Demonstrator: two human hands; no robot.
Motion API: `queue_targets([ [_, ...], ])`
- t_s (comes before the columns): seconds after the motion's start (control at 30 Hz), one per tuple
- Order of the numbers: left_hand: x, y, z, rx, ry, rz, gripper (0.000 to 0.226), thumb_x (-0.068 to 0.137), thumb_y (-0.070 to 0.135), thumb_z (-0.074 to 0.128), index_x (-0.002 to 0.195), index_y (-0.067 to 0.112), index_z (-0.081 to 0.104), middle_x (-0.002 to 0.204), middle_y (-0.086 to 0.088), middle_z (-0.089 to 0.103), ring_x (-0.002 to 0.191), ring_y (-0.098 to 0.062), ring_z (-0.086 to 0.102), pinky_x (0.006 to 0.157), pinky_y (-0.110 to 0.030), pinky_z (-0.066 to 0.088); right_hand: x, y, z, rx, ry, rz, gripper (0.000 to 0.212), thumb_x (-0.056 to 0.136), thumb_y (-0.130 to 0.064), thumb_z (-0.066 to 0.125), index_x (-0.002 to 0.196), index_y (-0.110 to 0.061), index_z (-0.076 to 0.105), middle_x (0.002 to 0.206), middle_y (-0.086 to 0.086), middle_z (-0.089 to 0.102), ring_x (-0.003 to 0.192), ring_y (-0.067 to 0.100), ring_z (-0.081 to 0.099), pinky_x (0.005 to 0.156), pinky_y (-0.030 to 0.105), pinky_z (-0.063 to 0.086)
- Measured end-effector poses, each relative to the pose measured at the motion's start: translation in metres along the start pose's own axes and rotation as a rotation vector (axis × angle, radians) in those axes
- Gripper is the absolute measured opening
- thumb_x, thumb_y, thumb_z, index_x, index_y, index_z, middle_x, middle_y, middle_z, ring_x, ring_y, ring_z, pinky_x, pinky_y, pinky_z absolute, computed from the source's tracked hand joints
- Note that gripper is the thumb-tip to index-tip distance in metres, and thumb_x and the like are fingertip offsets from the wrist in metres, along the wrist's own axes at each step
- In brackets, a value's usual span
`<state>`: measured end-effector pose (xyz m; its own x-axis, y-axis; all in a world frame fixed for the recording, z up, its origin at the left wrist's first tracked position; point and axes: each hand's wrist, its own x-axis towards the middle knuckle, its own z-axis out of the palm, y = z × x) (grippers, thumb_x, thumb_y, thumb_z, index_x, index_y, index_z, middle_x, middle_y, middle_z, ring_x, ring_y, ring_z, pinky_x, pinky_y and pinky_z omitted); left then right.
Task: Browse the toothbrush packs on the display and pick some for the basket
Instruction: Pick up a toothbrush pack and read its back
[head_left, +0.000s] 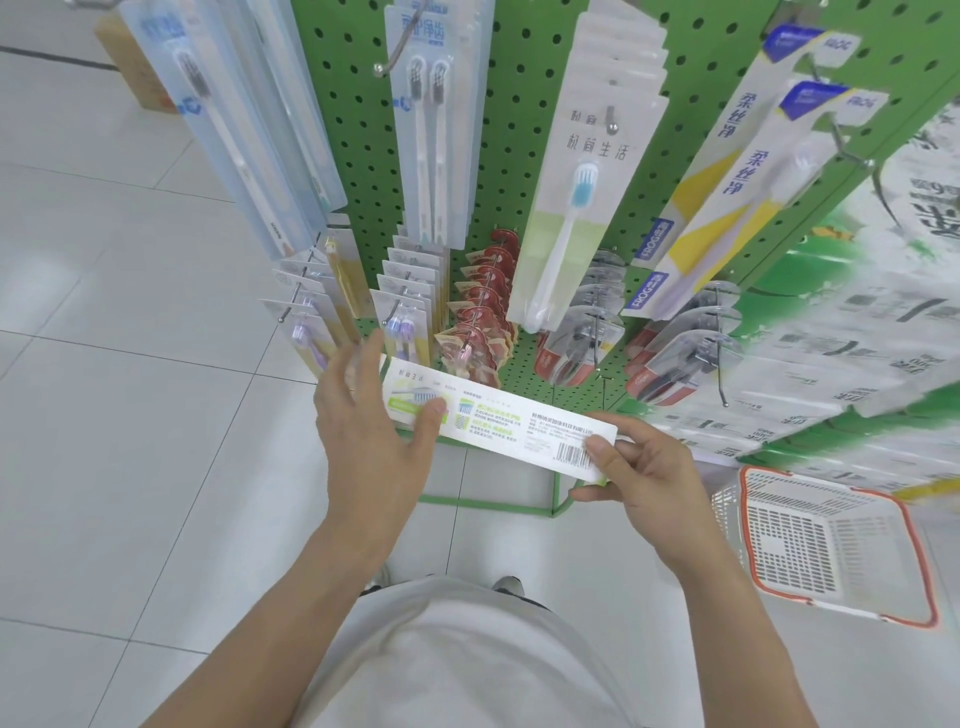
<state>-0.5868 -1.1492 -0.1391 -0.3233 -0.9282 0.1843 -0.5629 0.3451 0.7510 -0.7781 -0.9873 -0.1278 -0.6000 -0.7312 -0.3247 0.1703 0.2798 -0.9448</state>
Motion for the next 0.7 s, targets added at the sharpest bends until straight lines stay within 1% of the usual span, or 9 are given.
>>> queue_targets([
  [0.1, -0.005, 0.005, 0.007, 0.138, 0.001, 0.211, 0.059, 0.091, 0.053, 0.060, 0.145, 0.030, 0.052, 0.163, -0.009, 0.024, 0.152, -0.034, 0.015, 0.118, -0.057, 0.021, -0.003, -0.002, 0.005, 0.016, 0.026, 0.000, 0.021, 0.098, -0.009, 0.061, 0.119, -0.009, 0.065, 0.098, 0.009, 0.079, 0.076, 0.021, 0.076, 0.071, 0.044, 0.064],
  [0.23, -0.014, 0.005, 0.014, 0.238, -0.059, 0.228, 0.059, 0.087, 0.068, 0.052, 0.139, 0.041, 0.056, 0.167, -0.006, 0.018, 0.155, -0.035, 0.004, 0.119, -0.065, 0.005, -0.008, -0.006, 0.010, 0.080, 0.053, 0.018, 0.016, 0.098, -0.007, 0.061, 0.113, -0.008, 0.066, 0.096, 0.008, 0.079, 0.070, 0.019, 0.075, 0.073, 0.046, 0.064],
  [0.3, -0.015, 0.007, 0.012, 0.168, -0.011, 0.153, 0.059, 0.086, 0.066, 0.056, 0.139, 0.041, 0.055, 0.168, -0.009, 0.010, 0.155, -0.032, -0.002, 0.118, -0.067, 0.007, -0.011, -0.005, 0.012, 0.099, 0.046, 0.040, 0.014, 0.098, -0.005, 0.062, 0.111, -0.006, 0.065, 0.096, 0.009, 0.079, 0.070, 0.020, 0.075, 0.073, 0.044, 0.064],
  [0.37, -0.013, 0.007, 0.007, -0.005, 0.021, 0.069, 0.071, 0.083, 0.058, 0.070, 0.147, 0.041, 0.045, 0.168, -0.006, -0.002, 0.156, -0.026, -0.002, 0.120, -0.061, 0.019, -0.014, -0.003, 0.015, 0.136, 0.010, 0.055, 0.015, 0.096, -0.002, 0.062, 0.111, 0.000, 0.063, 0.097, 0.014, 0.078, 0.074, 0.023, 0.075, 0.069, 0.041, 0.064],
  [0.43, -0.008, 0.009, 0.003, -0.246, -0.017, -0.053, 0.089, 0.079, 0.043, 0.084, 0.152, 0.042, 0.033, 0.167, -0.001, 0.004, 0.154, -0.019, 0.016, 0.118, -0.047, 0.034, -0.016, 0.000, 0.017, 0.135, -0.051, 0.058, 0.016, 0.095, 0.000, 0.062, 0.110, 0.004, 0.060, 0.097, 0.019, 0.077, 0.075, 0.024, 0.073, 0.067, 0.038, 0.064],
  [0.47, -0.006, 0.010, 0.001, -0.353, -0.030, -0.116, 0.090, 0.078, 0.035, 0.086, 0.151, 0.042, 0.034, 0.163, -0.001, 0.017, 0.147, -0.016, 0.033, 0.113, -0.041, 0.043, -0.017, 0.001, 0.016, 0.118, -0.083, 0.055, 0.014, 0.095, 0.001, 0.062, 0.109, 0.005, 0.059, 0.095, 0.019, 0.077, 0.075, 0.025, 0.073, 0.066, 0.037, 0.064],
  [0.53, -0.004, 0.016, -0.003, -0.549, -0.022, -0.235, 0.077, 0.081, 0.018, 0.084, 0.145, 0.035, 0.045, 0.144, 0.003, 0.051, 0.120, -0.010, 0.063, 0.094, -0.031, 0.058, -0.019, 0.002, 0.014, 0.075, -0.153, 0.047, 0.014, 0.094, 0.002, 0.063, 0.106, 0.005, 0.059, 0.094, 0.018, 0.077, 0.072, 0.025, 0.072, 0.066, 0.036, 0.063],
  [0.6, -0.002, 0.018, -0.005, -0.648, 0.012, -0.316, 0.063, 0.084, 0.008, 0.081, 0.137, 0.029, 0.054, 0.120, 0.010, 0.068, 0.098, -0.008, 0.073, 0.078, -0.024, 0.061, -0.021, 0.002, 0.013, 0.027, -0.216, 0.050, 0.015, 0.091, 0.001, 0.066, 0.104, 0.005, 0.058, 0.095, 0.016, 0.078, 0.073, 0.027, 0.072, 0.066, 0.036, 0.062],
  [0.7, -0.003, 0.020, -0.004, -0.678, 0.028, -0.347, 0.057, 0.085, 0.004, 0.079, 0.133, 0.025, 0.057, 0.109, 0.019, 0.070, 0.082, -0.008, 0.074, 0.065, -0.016, 0.056, -0.023, 0.002, 0.013, -0.076, -0.253, 0.041, 0.016, 0.088, 0.003, 0.072, 0.095, 0.000, 0.058, 0.094, 0.012, 0.078, 0.078, 0.026, 0.074, 0.066, 0.039, 0.061],
])
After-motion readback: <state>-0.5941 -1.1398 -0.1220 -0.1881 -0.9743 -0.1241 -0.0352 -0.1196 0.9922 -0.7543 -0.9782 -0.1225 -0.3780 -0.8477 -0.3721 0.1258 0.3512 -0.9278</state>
